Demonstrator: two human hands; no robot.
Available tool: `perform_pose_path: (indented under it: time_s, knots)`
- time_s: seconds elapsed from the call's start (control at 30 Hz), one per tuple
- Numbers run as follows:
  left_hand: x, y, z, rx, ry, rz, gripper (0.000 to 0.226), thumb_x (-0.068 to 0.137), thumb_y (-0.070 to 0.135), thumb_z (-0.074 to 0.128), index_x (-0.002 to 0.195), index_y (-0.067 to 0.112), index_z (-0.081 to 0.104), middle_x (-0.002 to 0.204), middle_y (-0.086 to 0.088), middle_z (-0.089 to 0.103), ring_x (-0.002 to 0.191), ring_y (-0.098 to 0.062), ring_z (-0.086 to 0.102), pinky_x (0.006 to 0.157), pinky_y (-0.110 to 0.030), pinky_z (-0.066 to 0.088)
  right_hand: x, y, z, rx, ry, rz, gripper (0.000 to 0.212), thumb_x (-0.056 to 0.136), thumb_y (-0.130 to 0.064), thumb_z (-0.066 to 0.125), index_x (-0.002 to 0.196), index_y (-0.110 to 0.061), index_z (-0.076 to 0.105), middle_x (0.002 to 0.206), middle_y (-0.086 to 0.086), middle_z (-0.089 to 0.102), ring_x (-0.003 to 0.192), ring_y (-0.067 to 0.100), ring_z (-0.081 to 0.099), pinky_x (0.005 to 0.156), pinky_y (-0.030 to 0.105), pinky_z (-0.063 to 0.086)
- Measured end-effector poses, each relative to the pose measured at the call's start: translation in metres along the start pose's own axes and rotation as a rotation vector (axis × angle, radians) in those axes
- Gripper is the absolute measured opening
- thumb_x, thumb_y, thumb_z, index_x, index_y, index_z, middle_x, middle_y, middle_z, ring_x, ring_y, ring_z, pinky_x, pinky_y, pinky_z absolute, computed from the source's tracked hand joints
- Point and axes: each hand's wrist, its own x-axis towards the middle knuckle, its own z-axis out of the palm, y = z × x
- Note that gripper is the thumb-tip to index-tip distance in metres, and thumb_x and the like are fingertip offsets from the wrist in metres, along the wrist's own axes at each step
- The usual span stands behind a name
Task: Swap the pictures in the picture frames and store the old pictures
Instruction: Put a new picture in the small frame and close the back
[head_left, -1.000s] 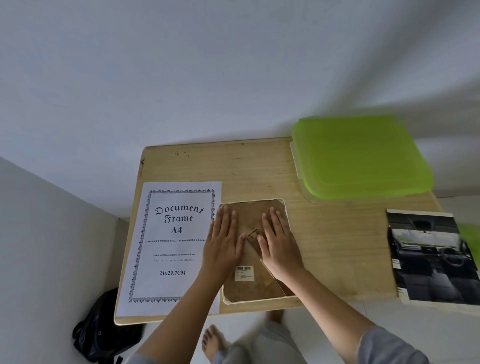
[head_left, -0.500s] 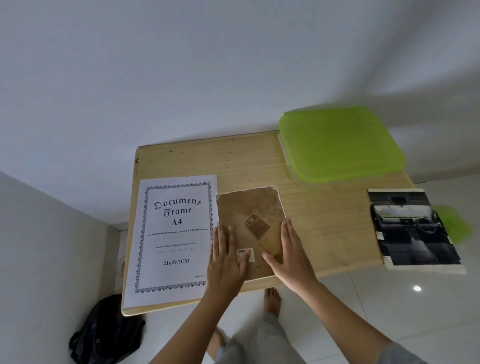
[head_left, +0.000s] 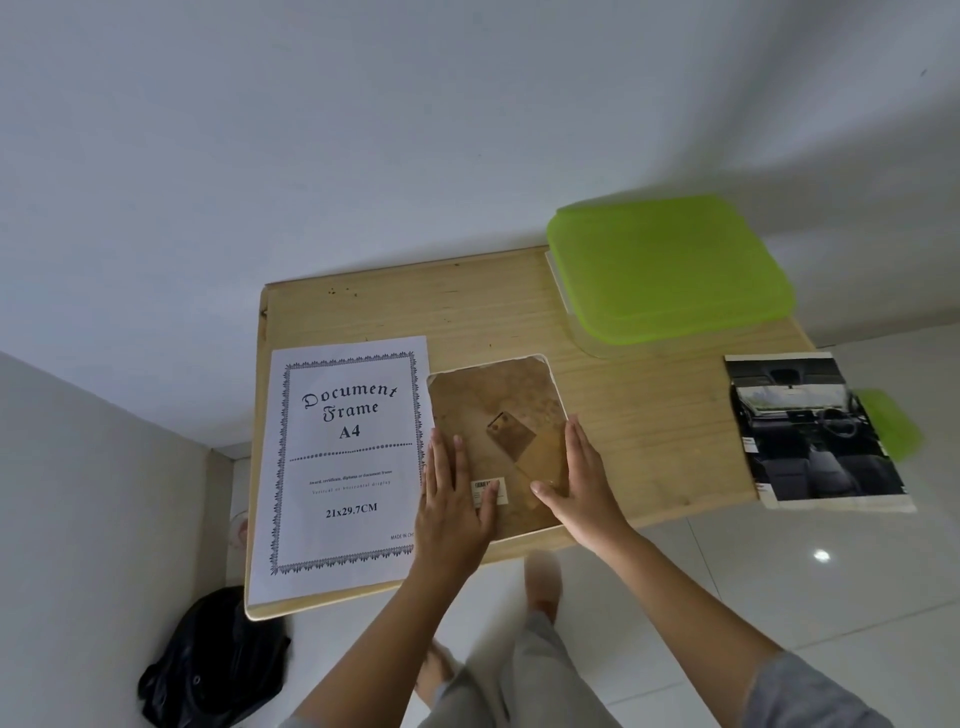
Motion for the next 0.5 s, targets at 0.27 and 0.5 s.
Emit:
perform_pose_path:
  time_s: [0.27, 0.5]
  knots:
    - [0.0, 0.001, 0.003, -0.04, 0.01, -0.006, 0.07, 0.094, 0.051, 0.02, 0.145, 0.003, 0.025, 0.153, -0.019, 0.012, 0.14, -0.031, 0.02, 0.11, -0.04, 0.022, 0.01, -0.002, -0.009, 0.234, 0.061, 0.231, 0.101, 0.063, -0.024, 0.083, 0.145, -0.017, 0.023, 0.147, 0.001, 0.03, 0.137, 0.02, 0.026, 0.111, 0.035, 0.027]
    - [-0.001, -0.006, -0.001, -0.087, -0.007, 0.06, 0.07, 0.09, 0.053, 0.021, 0.145, 0.012, 0.003, 0.154, -0.008, -0.005, 0.143, -0.019, 0.0, 0.114, -0.03, 0.012, 0.001, 0.007, -0.011, 0.671, 0.062, 0.199, 0.071, 0.075, -0.002, 0.073, 0.135, -0.019, 0.04, 0.129, -0.007, 0.051, 0.119, 0.009, 0.048, 0.081, 0.01, 0.045]
